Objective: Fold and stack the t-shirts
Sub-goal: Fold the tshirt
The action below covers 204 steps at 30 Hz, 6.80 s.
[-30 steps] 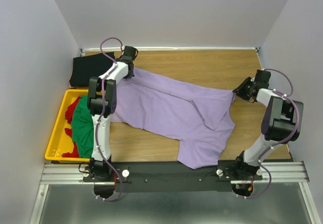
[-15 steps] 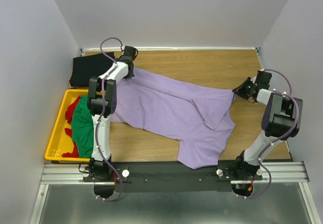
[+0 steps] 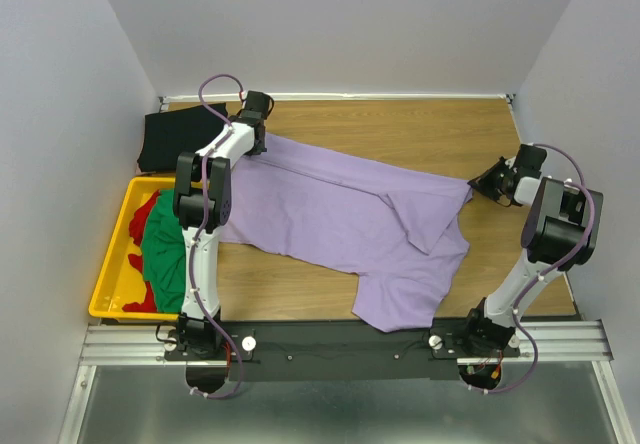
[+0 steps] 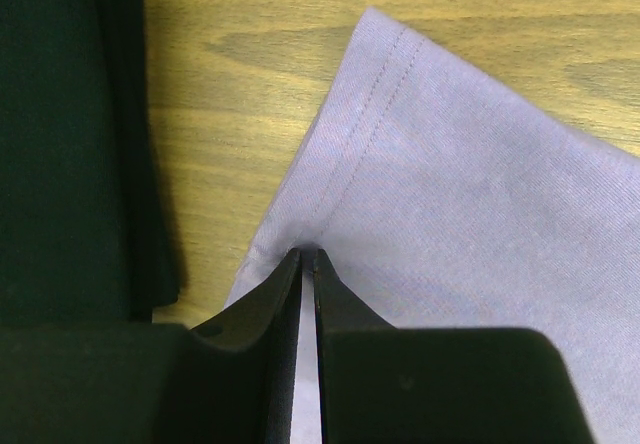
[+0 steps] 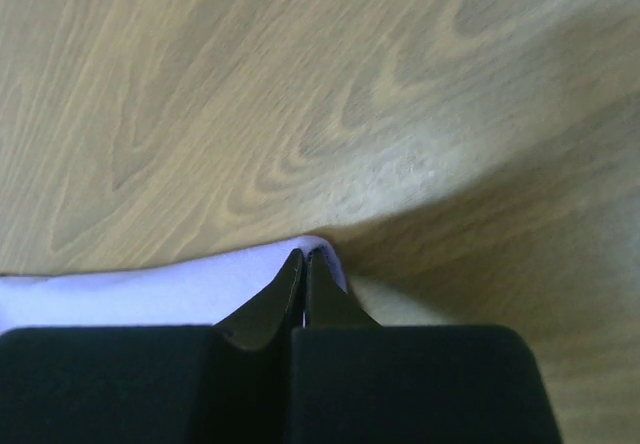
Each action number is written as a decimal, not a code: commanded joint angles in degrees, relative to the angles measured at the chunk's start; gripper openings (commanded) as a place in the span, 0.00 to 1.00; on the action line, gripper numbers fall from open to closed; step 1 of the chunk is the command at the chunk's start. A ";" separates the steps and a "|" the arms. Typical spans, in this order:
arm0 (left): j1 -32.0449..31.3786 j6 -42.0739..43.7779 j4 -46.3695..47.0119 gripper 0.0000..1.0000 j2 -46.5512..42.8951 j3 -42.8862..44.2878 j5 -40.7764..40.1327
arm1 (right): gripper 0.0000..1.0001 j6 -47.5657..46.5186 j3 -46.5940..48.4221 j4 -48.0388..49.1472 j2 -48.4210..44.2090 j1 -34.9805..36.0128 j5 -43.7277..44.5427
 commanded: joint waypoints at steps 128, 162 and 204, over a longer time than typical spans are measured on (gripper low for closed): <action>-9.25 -3.90 23.39 0.65 -67.32 -62.41 -2.66 | 0.31 8.83 -16.61 -27.19 -32.21 26.69 24.34; -9.34 -3.82 23.21 0.65 -67.40 -62.32 -2.57 | 0.02 8.83 -17.58 -27.72 -31.50 26.78 25.92; -9.25 -3.55 22.51 0.65 -64.24 -61.88 -3.45 | 0.05 -1.01 37.70 -27.37 12.17 23.17 25.75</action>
